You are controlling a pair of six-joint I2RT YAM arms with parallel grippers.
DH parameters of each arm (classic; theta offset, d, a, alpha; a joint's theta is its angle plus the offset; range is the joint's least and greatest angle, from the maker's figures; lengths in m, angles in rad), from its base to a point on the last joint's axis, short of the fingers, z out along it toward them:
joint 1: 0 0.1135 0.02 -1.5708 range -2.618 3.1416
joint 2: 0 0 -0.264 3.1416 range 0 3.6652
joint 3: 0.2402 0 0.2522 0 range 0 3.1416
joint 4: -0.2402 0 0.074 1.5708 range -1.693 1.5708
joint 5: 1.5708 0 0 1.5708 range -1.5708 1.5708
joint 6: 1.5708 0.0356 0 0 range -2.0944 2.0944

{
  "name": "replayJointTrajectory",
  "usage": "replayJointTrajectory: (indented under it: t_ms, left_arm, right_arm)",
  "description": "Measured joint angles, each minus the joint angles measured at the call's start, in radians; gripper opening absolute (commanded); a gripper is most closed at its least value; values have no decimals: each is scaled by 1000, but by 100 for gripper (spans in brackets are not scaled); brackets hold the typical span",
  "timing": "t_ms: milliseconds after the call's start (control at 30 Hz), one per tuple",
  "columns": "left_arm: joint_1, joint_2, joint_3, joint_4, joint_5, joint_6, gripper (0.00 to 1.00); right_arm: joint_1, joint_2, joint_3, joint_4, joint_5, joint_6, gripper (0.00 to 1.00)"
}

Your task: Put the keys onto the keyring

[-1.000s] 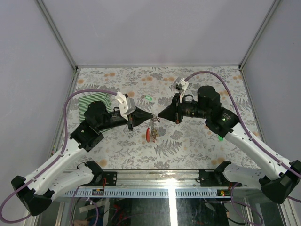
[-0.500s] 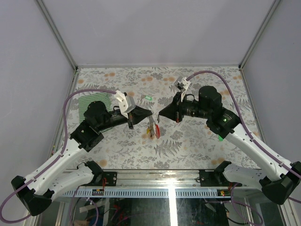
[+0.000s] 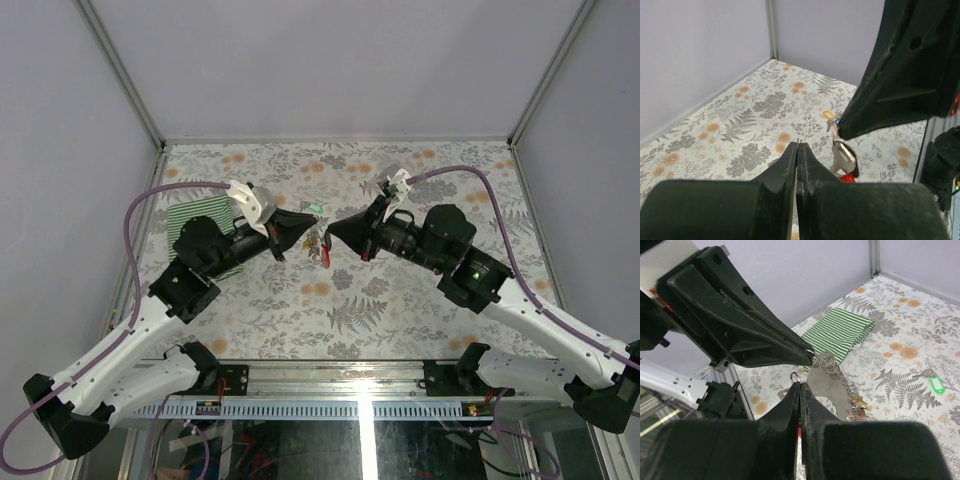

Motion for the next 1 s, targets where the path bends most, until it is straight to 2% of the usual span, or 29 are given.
replayJointTrajectory:
  t_ms: [367, 600, 1000]
  left_arm:
    - [-1, -29, -36, 57, -59, -74, 0]
    - [-1, -38, -43, 70, -58, -85, 0]
    - [-1, -41, -46, 70, -59, -84, 0]
  right_arm:
    - [98, 1, -102, 190, 240, -8, 0]
    - [100, 20, -102, 266, 251, -8, 0]
    - [101, 60, -101, 286, 248, -5, 0]
